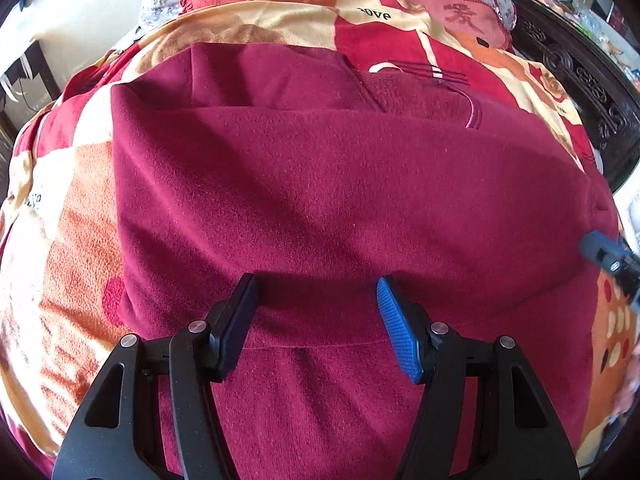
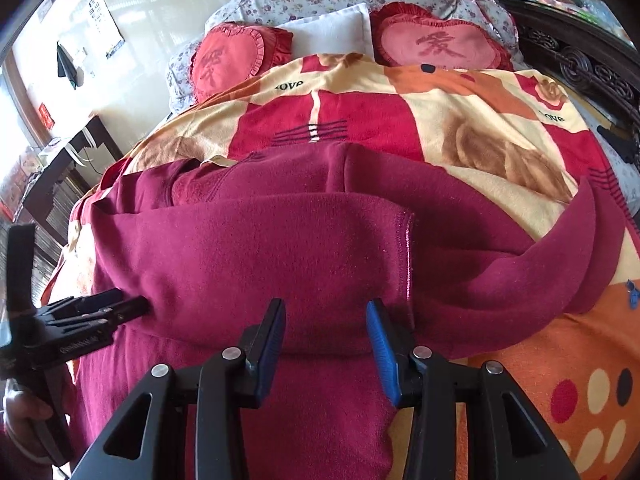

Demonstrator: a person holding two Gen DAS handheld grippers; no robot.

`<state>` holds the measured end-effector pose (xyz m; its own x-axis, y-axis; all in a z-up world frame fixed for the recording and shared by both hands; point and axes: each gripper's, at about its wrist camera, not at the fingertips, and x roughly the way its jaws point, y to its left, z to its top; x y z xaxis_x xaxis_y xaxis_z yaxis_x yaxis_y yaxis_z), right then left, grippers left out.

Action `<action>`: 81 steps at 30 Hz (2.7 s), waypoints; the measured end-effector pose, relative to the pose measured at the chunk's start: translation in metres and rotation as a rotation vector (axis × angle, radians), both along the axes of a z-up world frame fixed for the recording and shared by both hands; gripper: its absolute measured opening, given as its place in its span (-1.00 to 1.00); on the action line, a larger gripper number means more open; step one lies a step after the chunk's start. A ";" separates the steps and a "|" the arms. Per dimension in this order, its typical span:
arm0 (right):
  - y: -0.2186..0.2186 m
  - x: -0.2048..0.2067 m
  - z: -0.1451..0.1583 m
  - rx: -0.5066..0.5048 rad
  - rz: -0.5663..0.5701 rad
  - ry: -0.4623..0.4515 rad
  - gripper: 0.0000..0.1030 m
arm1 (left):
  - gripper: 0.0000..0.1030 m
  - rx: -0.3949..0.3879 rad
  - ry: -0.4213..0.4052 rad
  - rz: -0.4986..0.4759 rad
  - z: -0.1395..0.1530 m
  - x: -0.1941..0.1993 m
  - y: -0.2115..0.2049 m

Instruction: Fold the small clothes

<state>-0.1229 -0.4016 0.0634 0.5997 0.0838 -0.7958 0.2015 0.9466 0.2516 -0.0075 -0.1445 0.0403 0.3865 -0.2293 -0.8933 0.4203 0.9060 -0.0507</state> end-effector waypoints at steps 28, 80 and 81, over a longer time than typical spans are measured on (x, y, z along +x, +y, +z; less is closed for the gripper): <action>-0.245 0.007 -0.012 0.127 -0.463 0.033 -0.88 | 0.34 -0.022 0.005 -0.005 0.002 0.003 0.004; -0.059 -0.028 0.015 0.151 -0.084 -0.010 -0.12 | -0.80 -0.257 -0.020 0.080 0.070 0.052 0.073; -0.061 -0.023 0.013 0.157 -0.104 0.006 -0.12 | -0.80 -0.272 0.001 0.085 0.068 0.051 0.075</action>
<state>-0.1456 -0.4624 0.0761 0.6067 0.1450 -0.7816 0.2985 0.8697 0.3931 0.0436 -0.0690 0.1086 0.4135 -0.4272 -0.8040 0.3436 0.8910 -0.2967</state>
